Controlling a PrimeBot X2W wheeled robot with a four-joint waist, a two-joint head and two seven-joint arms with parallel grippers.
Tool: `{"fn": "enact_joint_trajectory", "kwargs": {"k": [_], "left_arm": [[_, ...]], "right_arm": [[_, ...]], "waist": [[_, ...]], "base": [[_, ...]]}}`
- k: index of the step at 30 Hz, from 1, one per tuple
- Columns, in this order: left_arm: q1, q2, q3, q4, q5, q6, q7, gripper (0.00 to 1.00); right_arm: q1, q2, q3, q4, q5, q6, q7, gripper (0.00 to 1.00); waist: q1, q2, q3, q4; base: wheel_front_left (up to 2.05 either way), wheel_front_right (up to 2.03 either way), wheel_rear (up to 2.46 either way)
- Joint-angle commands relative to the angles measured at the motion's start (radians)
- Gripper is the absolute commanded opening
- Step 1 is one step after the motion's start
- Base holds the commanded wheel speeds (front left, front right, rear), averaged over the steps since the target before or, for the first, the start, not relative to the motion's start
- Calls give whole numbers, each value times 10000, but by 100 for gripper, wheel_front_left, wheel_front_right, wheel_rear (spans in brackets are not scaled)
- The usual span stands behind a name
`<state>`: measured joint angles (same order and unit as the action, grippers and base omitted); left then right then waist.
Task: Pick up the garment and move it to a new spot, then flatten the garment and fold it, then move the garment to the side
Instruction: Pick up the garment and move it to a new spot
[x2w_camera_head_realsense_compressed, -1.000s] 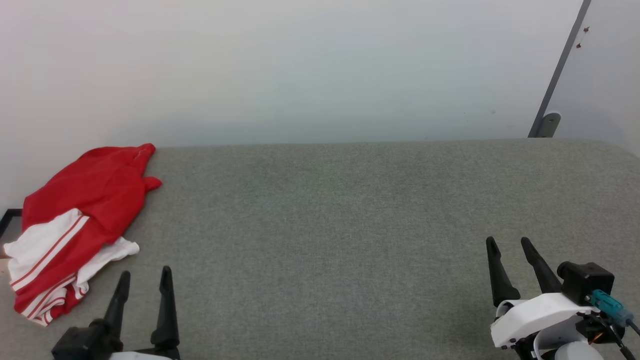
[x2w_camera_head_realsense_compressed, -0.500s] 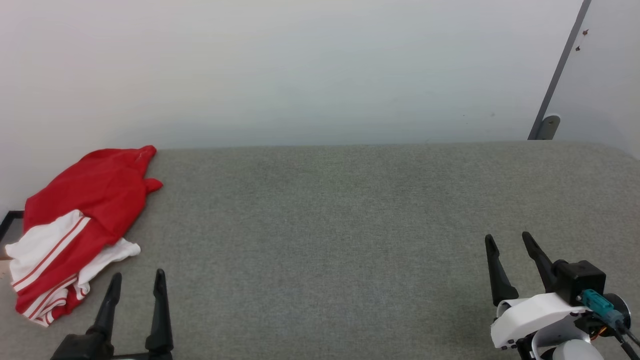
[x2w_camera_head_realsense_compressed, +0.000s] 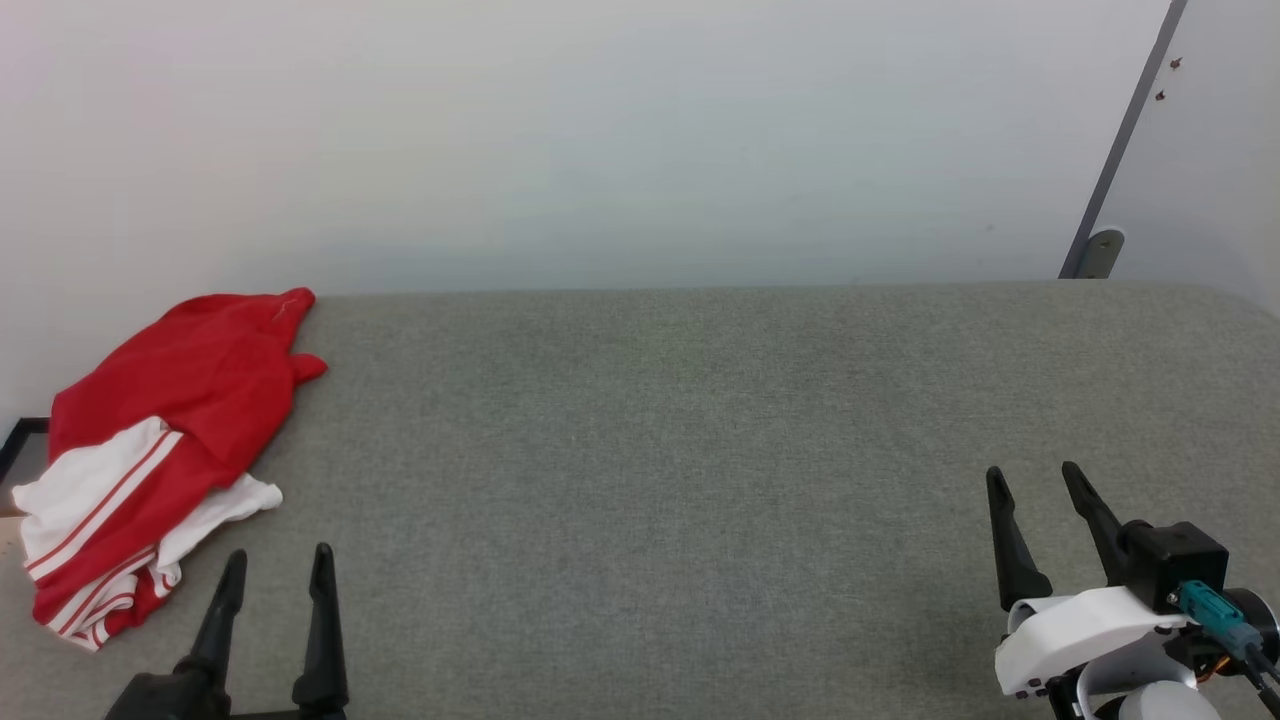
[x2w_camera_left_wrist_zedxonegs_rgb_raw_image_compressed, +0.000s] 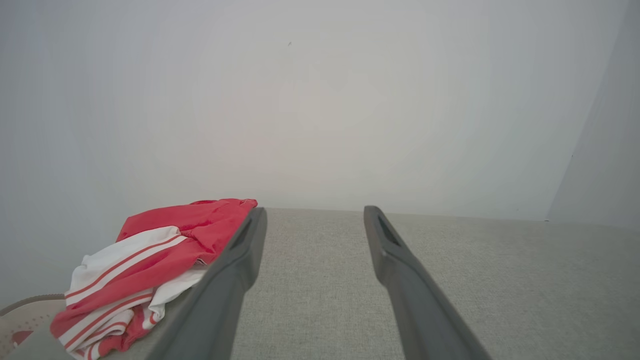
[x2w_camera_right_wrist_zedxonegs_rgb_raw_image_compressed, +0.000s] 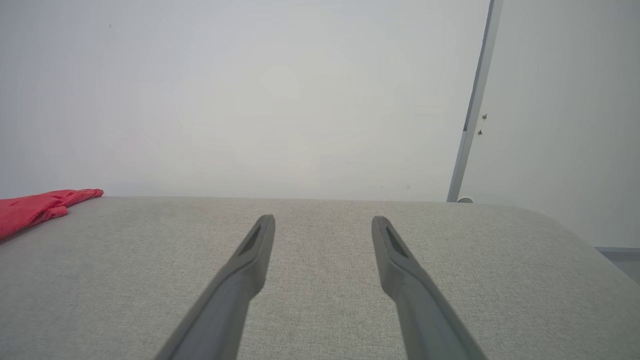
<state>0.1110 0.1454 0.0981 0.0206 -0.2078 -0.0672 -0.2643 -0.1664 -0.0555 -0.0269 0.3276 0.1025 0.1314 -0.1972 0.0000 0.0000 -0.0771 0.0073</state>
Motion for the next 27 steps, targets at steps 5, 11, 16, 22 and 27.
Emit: {"fn": "enact_joint_trajectory", "kwargs": {"k": [5,11,16,22,27], "left_arm": [[80,-56,55,96,34,-109,-1,100],[-7,8,274,317,35,45,0,100],[17,147,558,478,-72,176,16,100],[207,345,990,445,-348,392,261,100],[420,558,1235,209,-397,555,558,100]], "right_arm": [[150,32,-72,-109,-92,-14,17,100],[161,43,209,-184,28,-14,37,100],[140,47,586,-81,295,-14,95,100],[74,52,1061,144,495,-14,26,100],[27,56,1401,362,671,-14,-63,100]], "waist": [[0,0,16,40],[0,0,-57,414],[0,0,-229,1044],[0,0,-498,1993],[0,0,-715,2731]], "base": [[0,0,0],[0,0,0],[0,0,0],[0,0,0],[0,0,0]]}}
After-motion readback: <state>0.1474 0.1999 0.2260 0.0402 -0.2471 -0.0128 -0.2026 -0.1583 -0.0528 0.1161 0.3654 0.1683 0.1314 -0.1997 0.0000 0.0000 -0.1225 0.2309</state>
